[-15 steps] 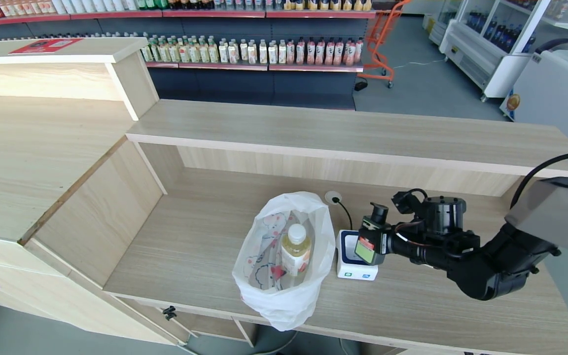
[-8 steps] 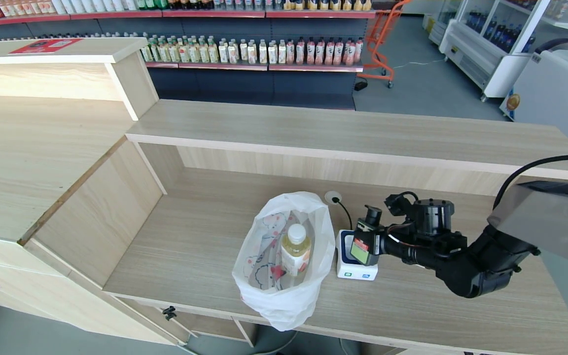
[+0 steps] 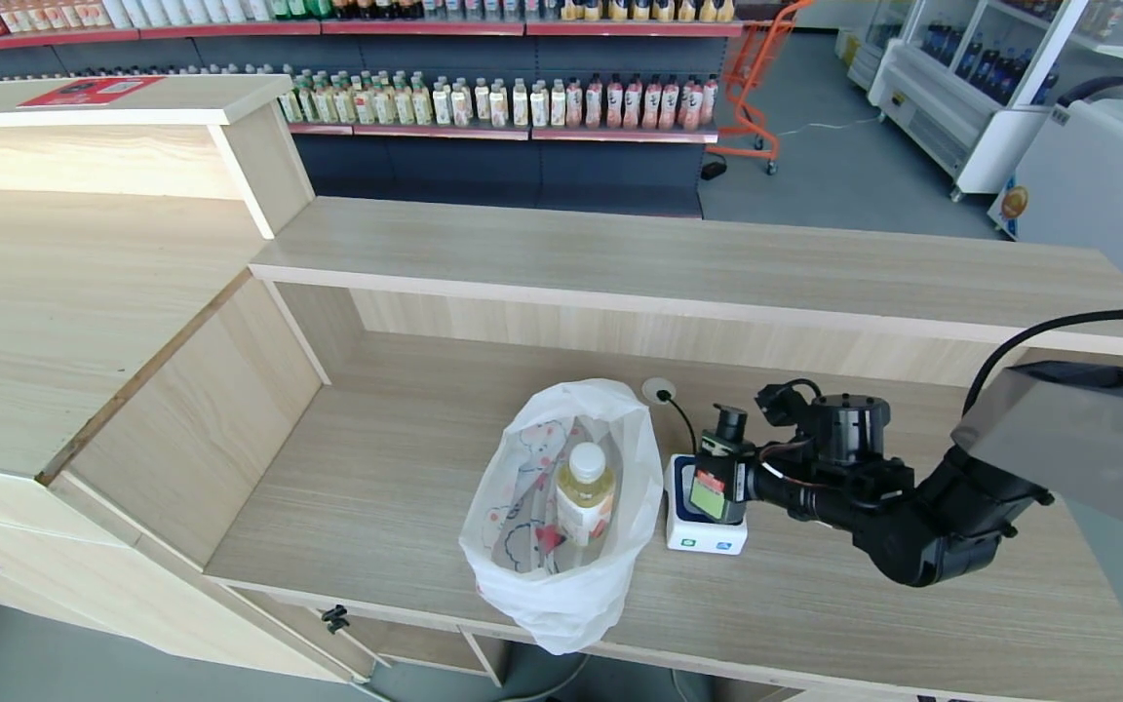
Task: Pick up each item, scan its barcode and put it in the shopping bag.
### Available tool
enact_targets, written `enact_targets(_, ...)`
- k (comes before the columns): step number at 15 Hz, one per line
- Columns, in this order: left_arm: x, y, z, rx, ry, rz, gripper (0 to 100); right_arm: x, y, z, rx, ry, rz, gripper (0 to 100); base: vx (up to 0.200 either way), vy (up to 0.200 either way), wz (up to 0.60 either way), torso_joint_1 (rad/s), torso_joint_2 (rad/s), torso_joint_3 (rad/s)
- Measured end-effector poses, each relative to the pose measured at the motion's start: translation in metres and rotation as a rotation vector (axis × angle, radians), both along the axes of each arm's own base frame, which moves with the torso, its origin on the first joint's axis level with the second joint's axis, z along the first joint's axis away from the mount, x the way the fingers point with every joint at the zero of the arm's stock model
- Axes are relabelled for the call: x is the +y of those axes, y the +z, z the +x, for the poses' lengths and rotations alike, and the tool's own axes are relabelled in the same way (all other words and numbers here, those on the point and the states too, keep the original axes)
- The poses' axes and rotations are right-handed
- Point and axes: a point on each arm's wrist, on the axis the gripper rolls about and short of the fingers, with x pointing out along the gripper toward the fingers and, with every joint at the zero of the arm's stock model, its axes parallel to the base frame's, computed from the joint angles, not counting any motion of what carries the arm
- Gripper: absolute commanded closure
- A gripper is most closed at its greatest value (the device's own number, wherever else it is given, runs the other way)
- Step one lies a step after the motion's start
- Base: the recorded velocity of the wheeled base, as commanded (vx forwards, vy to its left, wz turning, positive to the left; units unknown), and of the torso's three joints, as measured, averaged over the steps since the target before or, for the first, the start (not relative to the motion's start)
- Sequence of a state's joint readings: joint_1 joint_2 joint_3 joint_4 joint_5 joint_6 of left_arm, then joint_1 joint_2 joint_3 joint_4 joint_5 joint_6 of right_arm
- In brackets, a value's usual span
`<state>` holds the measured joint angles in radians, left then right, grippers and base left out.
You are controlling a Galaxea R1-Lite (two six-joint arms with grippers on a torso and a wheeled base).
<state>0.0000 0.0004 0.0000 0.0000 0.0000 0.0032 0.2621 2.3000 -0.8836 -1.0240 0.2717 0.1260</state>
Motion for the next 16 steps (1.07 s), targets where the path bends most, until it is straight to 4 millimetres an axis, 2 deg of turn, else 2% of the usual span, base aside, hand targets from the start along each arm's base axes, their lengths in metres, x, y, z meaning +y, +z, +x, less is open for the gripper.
enact_targets(4, 0.0, 0.0, 0.0, 0.0, 0.0, 0.0, 0, 0.0, 0.008, -0.002, -0.009, -0.003, 0.008, 100, 0.0, 0.0, 0.0, 0.0, 0.0, 0.0)
enact_targets(7, 0.0, 0.0, 0.0, 0.0, 0.0, 0.0, 0, 0.002, 0.045, -0.011, -0.083, 0.003, 0.044, 100, 0.0, 0.0, 0.0, 0.0, 0.0, 0.0)
enact_targets(11, 0.0, 0.0, 0.0, 0.0, 0.0, 0.0, 0, -0.003, 0.103, -0.047, -0.2, 0.025, 0.049, 100, 0.0, 0.0, 0.0, 0.0, 0.0, 0.0)
enact_targets(14, 0.0, 0.0, 0.0, 0.0, 0.0, 0.001, 0, -0.013, 0.122, -0.077, -0.23, 0.024, 0.043, 100, 0.0, 0.0, 0.0, 0.0, 0.0, 0.0)
enact_targets(16, 0.0, 0.0, 0.0, 0.0, 0.0, 0.002, 0, -0.02, 0.13, -0.086, -0.247, 0.012, 0.046, 100, 0.0, 0.0, 0.0, 0.0, 0.0, 0.0)
